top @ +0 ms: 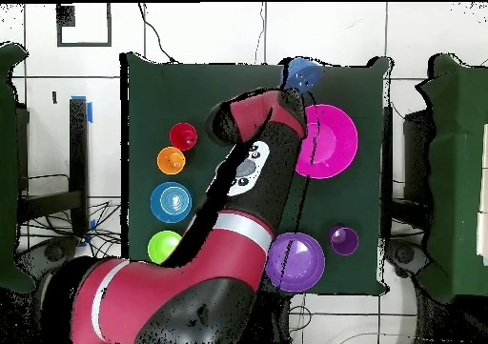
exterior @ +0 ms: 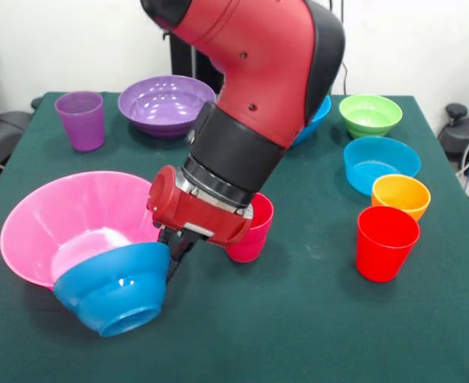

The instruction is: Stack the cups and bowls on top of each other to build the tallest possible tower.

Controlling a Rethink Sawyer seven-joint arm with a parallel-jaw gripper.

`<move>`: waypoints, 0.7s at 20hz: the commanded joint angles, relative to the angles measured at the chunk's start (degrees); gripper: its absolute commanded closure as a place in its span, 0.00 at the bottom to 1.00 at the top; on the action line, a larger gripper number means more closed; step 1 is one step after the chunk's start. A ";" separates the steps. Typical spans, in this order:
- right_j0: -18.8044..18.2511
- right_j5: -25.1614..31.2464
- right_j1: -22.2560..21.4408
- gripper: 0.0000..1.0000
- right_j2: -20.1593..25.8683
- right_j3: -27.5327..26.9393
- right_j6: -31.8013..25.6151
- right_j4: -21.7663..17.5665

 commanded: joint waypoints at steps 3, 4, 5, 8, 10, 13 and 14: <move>-1.70 8.56 -4.29 1.00 11.45 -6.65 -17.11 -4.42; -1.78 9.73 -4.53 1.00 11.73 -7.04 -17.42 -4.29; -1.70 11.77 -4.74 1.00 11.75 -7.79 -18.00 -4.08; -1.45 19.46 -4.53 1.00 11.56 -9.21 -18.35 -2.77; -1.33 23.99 -4.10 1.00 11.30 -9.67 -17.36 -2.01; -1.00 29.93 -4.43 1.00 10.99 -9.03 -15.90 -1.14; -0.93 31.54 -4.74 1.00 11.02 -8.27 -15.41 -0.92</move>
